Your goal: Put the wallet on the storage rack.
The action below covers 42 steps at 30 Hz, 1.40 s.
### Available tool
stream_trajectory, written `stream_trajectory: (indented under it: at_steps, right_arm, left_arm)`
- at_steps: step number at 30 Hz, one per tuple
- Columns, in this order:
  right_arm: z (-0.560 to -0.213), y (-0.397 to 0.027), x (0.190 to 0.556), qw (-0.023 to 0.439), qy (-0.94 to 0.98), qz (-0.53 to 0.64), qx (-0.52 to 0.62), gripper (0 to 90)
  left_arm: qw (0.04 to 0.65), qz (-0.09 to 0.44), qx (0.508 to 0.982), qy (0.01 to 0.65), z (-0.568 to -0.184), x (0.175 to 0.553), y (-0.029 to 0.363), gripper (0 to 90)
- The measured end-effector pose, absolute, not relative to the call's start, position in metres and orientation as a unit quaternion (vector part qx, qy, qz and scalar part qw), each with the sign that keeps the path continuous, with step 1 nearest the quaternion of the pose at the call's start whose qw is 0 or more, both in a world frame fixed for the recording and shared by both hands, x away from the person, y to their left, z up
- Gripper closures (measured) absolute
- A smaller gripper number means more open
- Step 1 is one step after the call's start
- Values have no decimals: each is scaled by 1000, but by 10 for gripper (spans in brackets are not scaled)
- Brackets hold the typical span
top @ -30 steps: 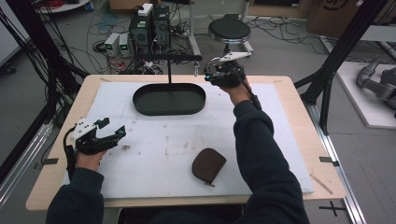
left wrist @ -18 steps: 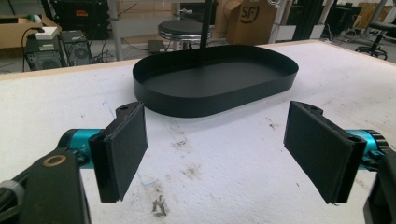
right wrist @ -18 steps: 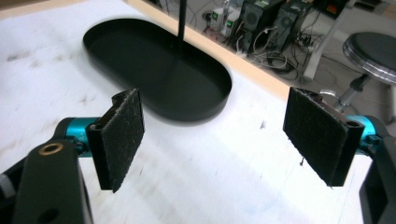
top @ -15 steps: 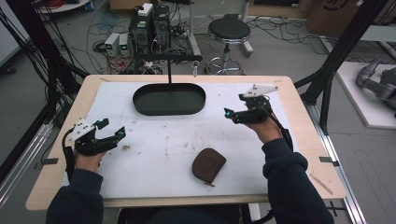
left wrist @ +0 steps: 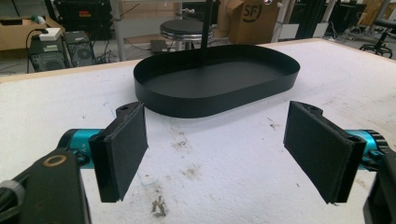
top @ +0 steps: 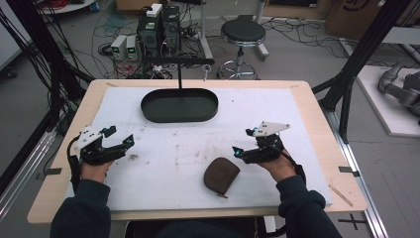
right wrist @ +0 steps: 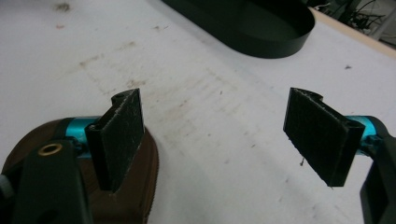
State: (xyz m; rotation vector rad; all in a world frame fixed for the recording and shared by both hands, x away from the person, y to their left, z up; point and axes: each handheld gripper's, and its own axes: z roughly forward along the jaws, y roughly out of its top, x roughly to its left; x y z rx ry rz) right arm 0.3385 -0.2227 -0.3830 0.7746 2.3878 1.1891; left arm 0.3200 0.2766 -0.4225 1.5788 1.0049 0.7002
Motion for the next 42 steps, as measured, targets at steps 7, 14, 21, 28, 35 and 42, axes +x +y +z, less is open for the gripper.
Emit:
stream_trajectory:
  at_steps: [7, 14, 21, 28, 35, 42]
  right_arm:
    - [-401, -214, 332, 147, 864, 404, 262, 206]
    - [-417, -203, 327, 81, 884, 398, 232, 216]
    - [-425, -199, 330, 85, 899, 367, 224, 264]
    - [-418, -209, 335, 164, 905, 332, 210, 263]
    - [-418, -223, 349, 216, 893, 315, 238, 263]
    - [-418, -238, 361, 257, 854, 296, 343, 268]
  left_arm:
    - [536, 299, 669, 419, -420, 318, 272, 221]
    - [535, 297, 672, 418, -421, 321, 270, 222]
    - [534, 296, 674, 417, -421, 321, 269, 223]
    - [534, 296, 673, 418, -422, 321, 270, 223]
    - [531, 296, 674, 419, -422, 322, 270, 223]
    - [529, 295, 677, 418, -422, 322, 269, 225]
